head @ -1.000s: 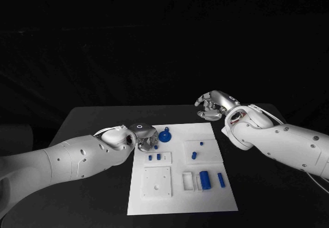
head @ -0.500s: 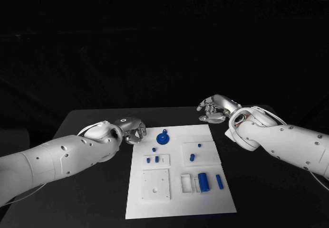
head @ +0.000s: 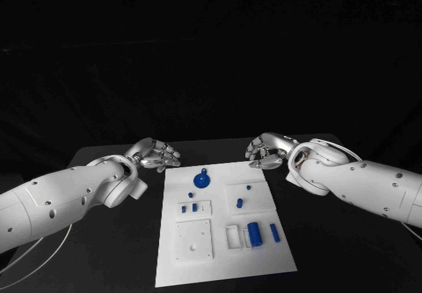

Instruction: Assemble the parts on the task board

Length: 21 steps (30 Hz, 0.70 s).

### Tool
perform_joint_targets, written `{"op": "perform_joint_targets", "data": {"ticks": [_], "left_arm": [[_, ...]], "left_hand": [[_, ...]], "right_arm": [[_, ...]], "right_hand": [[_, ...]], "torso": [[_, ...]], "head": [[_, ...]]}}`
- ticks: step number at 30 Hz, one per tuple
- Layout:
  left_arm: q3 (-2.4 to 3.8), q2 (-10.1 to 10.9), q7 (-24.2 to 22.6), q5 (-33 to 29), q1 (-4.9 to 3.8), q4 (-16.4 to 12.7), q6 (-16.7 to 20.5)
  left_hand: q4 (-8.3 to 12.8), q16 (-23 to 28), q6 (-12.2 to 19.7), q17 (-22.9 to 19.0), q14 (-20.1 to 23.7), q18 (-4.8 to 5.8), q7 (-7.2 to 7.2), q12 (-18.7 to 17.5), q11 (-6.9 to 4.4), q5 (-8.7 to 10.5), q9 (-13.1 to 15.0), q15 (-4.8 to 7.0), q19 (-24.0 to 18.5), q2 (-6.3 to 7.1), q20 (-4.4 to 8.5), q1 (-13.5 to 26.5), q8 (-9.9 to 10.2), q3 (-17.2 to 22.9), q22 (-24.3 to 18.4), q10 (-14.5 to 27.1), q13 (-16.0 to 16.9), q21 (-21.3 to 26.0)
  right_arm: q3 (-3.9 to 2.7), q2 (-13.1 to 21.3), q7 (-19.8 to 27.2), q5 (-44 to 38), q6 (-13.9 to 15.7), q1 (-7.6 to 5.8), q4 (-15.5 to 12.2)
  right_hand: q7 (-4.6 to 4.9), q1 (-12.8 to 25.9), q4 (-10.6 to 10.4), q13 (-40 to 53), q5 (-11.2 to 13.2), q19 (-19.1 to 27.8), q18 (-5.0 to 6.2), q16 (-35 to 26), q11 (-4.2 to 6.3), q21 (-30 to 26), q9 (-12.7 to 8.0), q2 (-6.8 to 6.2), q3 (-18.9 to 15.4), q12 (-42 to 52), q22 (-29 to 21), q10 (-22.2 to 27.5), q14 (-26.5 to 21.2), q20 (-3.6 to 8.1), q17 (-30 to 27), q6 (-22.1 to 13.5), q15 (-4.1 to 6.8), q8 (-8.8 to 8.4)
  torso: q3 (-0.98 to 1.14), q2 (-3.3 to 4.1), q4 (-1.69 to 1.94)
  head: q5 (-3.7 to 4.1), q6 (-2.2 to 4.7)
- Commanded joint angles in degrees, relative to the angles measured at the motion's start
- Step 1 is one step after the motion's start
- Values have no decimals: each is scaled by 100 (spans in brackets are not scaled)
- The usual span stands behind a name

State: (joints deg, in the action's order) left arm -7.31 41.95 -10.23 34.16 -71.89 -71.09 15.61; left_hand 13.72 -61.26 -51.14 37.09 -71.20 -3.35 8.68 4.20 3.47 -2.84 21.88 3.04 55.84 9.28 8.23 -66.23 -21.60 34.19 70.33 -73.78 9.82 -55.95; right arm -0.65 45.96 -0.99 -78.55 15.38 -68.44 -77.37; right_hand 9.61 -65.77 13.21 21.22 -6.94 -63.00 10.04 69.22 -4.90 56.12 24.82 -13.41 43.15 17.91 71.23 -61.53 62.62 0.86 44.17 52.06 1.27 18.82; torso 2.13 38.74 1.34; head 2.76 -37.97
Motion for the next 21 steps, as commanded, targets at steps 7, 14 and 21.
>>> {"op": "perform_joint_targets", "data": {"ticks": [7, 14, 21], "left_arm": [[3, 25, -628, -2063, -5, -201, -727], [2, 36, -662, -2201, -5, -234, -775], [2, 41, -748, -2284, -5, -246, -723]], "left_hand": [[73, 786, -3, -375, 481, -204, -37, 54, 39, -22, 35, -71, -474, -143, -88, 233, -102, -174, -213, -62, 46, 489], [109, 1562, 3, -716, 1197, -31, -32, 48, 113, -45, 44, -306, -1016, -166, -264, 311, -118, -93, -406, -65, 48, 953], [210, 2859, 193, -1156, 1587, 36, 37, -37, 200, -37, 49, -771, -1544, -185, -696, 326, -109, -129, -640, 132, -3, 1576]], "right_arm": [[224, -27, -80, -1745, -679, 2, -84], [322, -81, -222, -1983, -845, 17, -70], [415, -183, -371, -2240, -666, 61, 16]], "right_hand": [[-116, 42, 26, -364, -54, -203, 496, 34, 22, 56, 16, 74, -60, -451, 3, -404, 221, 106, -71, 166, 42, 104], [-131, 55, 18, -423, -47, -243, 496, 36, 33, 72, 15, 74, -57, -509, 9, -479, 266, 113, -84, 206, 52, 118], [-121, 121, -1, -584, -7, -278, 496, -6, 14, 57, -15, 27, -91, -691, 1, -519, 310, 125, -128, 189, 34, 90]], "torso": [[-9, 17, 11], [-5, 20, 9], [-3, 19, 8]], "head": [[53, -31], [53, -66], [41, -84]]}}
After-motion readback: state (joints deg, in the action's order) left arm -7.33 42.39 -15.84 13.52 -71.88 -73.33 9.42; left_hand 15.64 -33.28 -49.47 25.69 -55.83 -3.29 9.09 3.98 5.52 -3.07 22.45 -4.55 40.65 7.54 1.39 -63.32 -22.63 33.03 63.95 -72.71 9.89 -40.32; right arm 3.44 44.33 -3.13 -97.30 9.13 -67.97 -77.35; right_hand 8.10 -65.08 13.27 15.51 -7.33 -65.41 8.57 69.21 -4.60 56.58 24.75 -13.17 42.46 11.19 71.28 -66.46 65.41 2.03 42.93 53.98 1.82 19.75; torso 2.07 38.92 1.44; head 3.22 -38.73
